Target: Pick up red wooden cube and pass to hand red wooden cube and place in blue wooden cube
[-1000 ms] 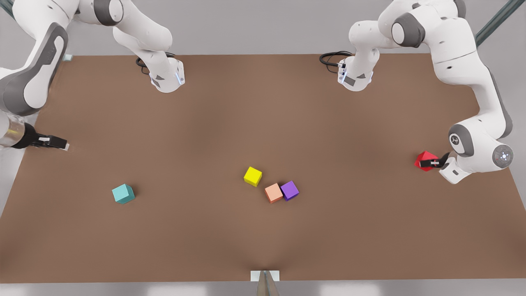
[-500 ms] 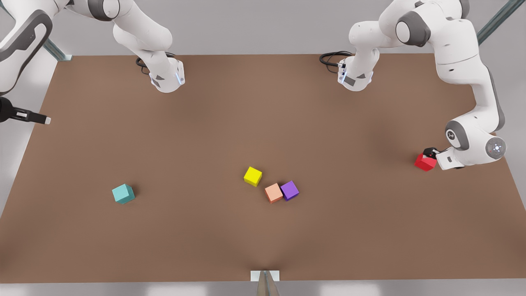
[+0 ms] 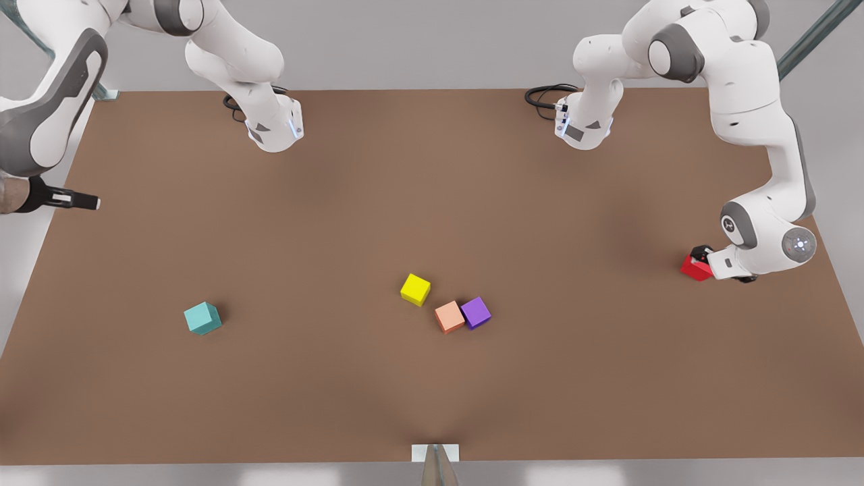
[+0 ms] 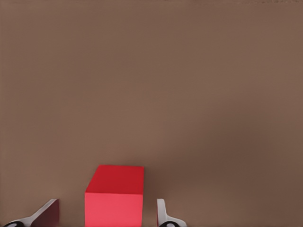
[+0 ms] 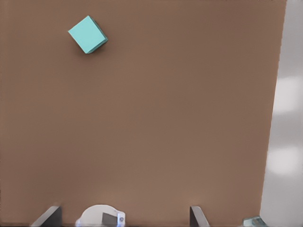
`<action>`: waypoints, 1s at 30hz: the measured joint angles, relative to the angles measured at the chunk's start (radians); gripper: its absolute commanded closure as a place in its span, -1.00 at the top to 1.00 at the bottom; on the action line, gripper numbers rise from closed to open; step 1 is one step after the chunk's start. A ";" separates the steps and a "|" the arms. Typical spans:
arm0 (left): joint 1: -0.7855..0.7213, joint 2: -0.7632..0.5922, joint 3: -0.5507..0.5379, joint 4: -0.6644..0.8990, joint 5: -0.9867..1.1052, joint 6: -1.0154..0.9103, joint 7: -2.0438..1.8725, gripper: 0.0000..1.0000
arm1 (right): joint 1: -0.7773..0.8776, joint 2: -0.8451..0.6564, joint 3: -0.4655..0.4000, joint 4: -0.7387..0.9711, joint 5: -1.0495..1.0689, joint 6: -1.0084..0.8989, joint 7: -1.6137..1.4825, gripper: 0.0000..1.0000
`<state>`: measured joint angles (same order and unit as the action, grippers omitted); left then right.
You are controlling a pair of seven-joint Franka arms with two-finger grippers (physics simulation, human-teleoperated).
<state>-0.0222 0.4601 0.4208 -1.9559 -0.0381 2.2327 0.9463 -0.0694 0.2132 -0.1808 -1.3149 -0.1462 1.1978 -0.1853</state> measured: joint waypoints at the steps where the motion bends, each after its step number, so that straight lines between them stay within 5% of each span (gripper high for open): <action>1: -0.001 0.003 0.000 -0.002 0.000 0.003 0.001 1.00 | 0.053 0.001 0.000 0.000 -0.002 -0.006 0.005 1.00; 12: 0.007 0.049 0.001 -0.004 0.001 0.021 -0.003 1.00 | 0.082 0.019 -0.009 0.023 0.156 0.101 0.013 1.00; 30: 0.028 0.111 -0.001 -0.003 0.002 0.033 -0.023 1.00 | 0.089 0.044 -0.002 0.020 0.132 0.207 -0.030 1.00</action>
<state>0.0060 0.5709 0.4203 -1.9592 -0.0363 2.2661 0.9235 0.0194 0.2568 -0.1827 -1.2946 -0.0146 1.4049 -0.2157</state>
